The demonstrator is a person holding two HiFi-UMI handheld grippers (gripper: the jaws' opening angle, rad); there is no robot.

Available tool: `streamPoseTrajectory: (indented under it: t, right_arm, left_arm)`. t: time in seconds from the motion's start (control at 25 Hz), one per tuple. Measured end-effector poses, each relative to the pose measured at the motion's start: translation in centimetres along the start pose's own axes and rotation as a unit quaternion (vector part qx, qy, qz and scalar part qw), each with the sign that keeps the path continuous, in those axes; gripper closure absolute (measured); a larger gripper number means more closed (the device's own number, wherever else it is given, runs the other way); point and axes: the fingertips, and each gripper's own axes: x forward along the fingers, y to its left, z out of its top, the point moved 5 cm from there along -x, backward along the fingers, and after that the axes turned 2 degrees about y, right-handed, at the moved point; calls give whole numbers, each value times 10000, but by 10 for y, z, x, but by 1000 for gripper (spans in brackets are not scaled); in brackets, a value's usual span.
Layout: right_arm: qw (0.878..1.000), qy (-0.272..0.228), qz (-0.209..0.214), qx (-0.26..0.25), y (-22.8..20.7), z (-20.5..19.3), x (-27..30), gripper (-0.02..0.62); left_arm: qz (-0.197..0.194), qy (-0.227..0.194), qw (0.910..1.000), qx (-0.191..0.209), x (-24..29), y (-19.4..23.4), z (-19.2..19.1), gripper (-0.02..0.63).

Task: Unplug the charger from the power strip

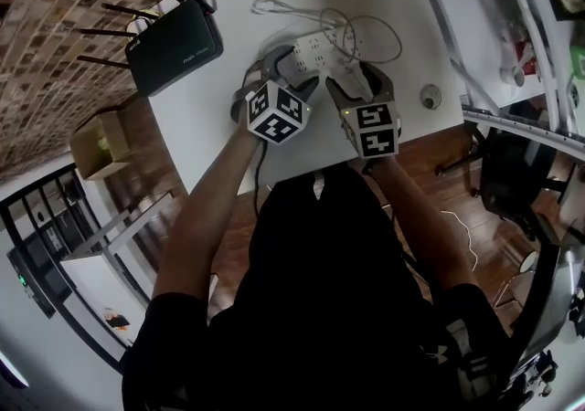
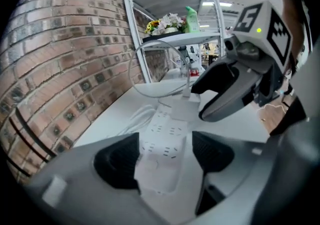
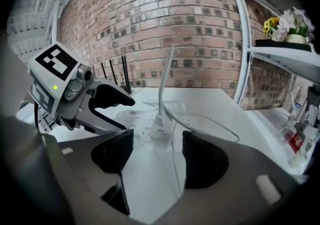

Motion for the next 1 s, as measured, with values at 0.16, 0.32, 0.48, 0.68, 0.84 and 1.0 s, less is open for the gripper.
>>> streamPoseTrajectory:
  t: [0.16, 0.32, 0.48, 0.68, 0.84, 1.0]
  right_arm:
    - [9991, -86, -352, 214, 10, 4, -8, 347]
    - [9988, -2, -418, 248, 8, 7, 8, 354]
    - [9986, 65, -503, 161, 5, 10, 25, 356]
    - [9980, 80, -631, -49, -3, 13, 33, 440]
    - [9993, 95, -316, -173, -9, 14, 35, 442]
    - [9985, 191, 143, -495, -22, 16, 36, 451]
  left_arm:
    - [-46, 48, 9999, 141, 5, 1, 1, 272]
    - [-111, 315, 9988, 351, 18, 6, -9, 246]
    - [-289, 445, 9971, 551, 30, 6, -10, 171]
    - [-357, 545, 9948, 778, 43, 5, -4, 166]
    - [-456, 732, 9940, 667, 50, 3, -11, 169]
    - [-363, 730, 9957, 446, 44, -8, -12, 179]
